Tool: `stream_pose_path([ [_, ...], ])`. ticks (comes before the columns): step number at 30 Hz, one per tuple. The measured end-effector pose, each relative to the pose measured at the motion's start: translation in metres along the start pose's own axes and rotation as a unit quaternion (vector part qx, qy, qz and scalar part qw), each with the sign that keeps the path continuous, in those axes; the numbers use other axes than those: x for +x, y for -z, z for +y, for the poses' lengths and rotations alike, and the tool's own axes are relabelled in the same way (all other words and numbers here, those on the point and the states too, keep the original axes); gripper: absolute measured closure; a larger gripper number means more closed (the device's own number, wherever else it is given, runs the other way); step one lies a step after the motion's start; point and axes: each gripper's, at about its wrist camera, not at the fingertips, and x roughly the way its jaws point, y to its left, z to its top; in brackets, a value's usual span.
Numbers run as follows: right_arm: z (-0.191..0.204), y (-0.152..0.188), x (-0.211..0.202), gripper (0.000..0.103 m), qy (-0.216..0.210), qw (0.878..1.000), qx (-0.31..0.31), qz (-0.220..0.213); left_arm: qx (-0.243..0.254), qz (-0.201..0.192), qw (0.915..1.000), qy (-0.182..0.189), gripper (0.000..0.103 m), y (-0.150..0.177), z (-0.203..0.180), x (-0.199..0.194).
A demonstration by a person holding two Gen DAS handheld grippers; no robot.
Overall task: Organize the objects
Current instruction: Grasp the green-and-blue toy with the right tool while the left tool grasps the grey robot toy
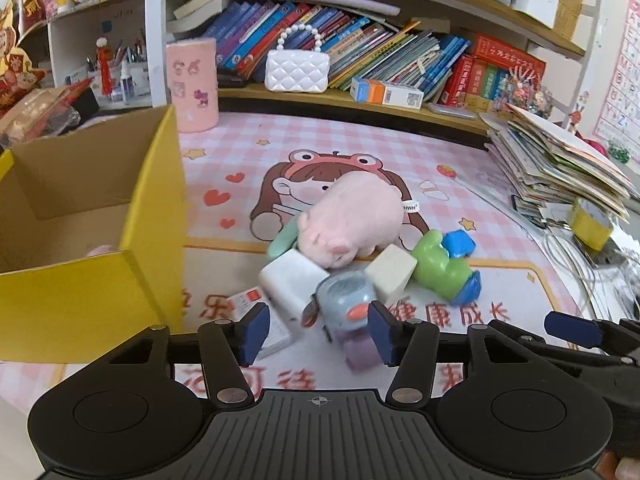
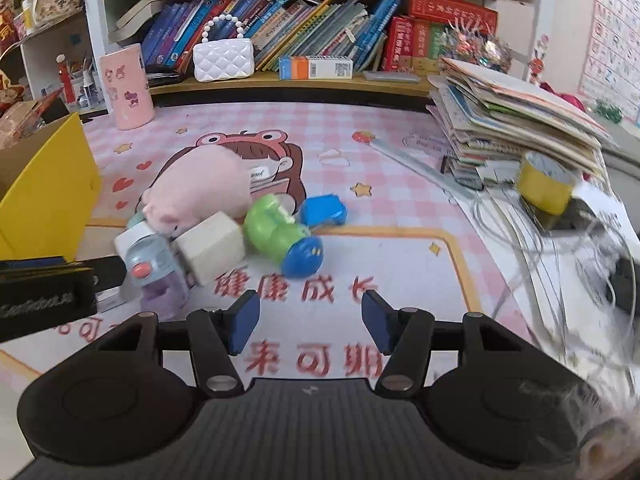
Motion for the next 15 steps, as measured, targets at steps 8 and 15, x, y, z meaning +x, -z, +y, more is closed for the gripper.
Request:
stream_pose_path([
  [8,-0.004,-0.017,0.036,0.048,-0.034,0.998,-0.060,0.001,-0.023,0.031,0.9992,-0.002,0.059,-0.007,-0.013,0.042],
  [15,-0.001,-0.030,0.071,0.048,-0.056,0.993,-0.103,0.017,-0.031,0.036,0.9987,-0.016,0.061,-0.010,-0.014,0.056],
])
